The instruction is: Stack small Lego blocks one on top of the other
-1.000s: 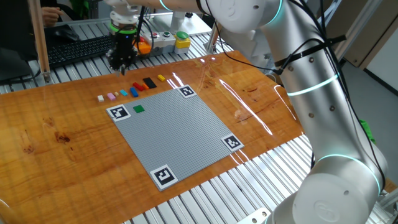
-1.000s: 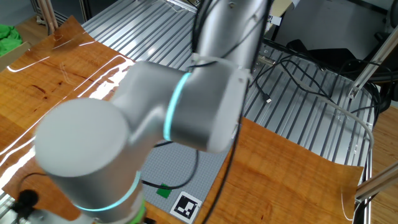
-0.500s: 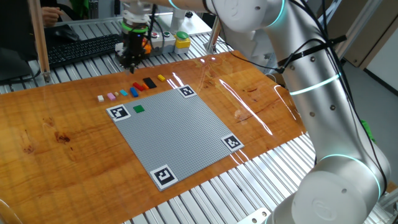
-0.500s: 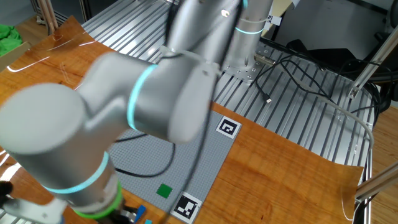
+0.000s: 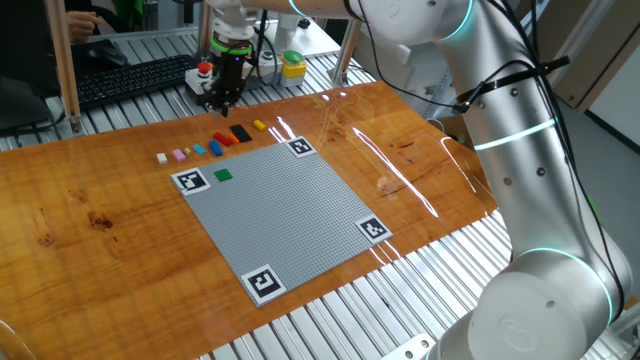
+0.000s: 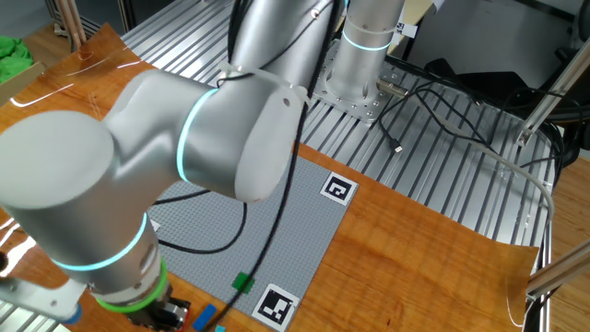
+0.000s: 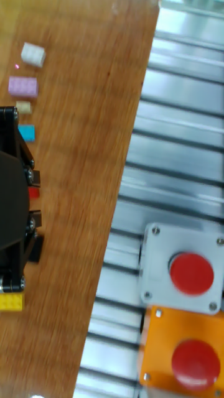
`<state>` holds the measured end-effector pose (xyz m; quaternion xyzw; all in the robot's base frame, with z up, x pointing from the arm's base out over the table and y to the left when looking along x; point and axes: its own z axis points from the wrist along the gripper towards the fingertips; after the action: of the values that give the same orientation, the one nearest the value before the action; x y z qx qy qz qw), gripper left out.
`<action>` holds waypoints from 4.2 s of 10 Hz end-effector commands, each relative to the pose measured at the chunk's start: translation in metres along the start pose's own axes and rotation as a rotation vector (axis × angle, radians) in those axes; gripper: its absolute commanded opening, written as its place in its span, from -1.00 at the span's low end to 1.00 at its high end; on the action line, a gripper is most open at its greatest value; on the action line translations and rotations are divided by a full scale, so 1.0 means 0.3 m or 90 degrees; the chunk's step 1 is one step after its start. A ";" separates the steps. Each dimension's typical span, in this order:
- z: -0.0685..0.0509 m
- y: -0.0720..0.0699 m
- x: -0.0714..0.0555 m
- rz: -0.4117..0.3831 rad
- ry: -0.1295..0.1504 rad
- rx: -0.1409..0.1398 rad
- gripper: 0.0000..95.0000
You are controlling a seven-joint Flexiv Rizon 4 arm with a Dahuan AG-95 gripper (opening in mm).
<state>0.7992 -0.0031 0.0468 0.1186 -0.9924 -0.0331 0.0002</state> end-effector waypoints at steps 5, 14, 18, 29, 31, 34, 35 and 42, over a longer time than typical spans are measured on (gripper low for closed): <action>0.040 -0.024 0.003 0.004 -0.003 0.014 -0.60; 0.072 -0.037 0.006 0.028 -0.011 0.008 -0.60; 0.072 -0.037 0.006 0.067 -0.007 0.008 -0.60; 0.073 -0.055 0.011 0.093 -0.007 0.015 -0.60; 0.082 -0.064 0.013 0.098 -0.013 0.013 -0.60; 0.078 -0.053 0.010 0.111 -0.015 0.013 -0.60; 0.069 -0.047 0.009 0.116 -0.015 0.013 -0.60; 0.024 -0.052 0.010 0.117 -0.009 0.021 -0.60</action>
<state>0.8007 -0.0214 0.0391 0.0262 -0.9995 -0.0175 -0.0067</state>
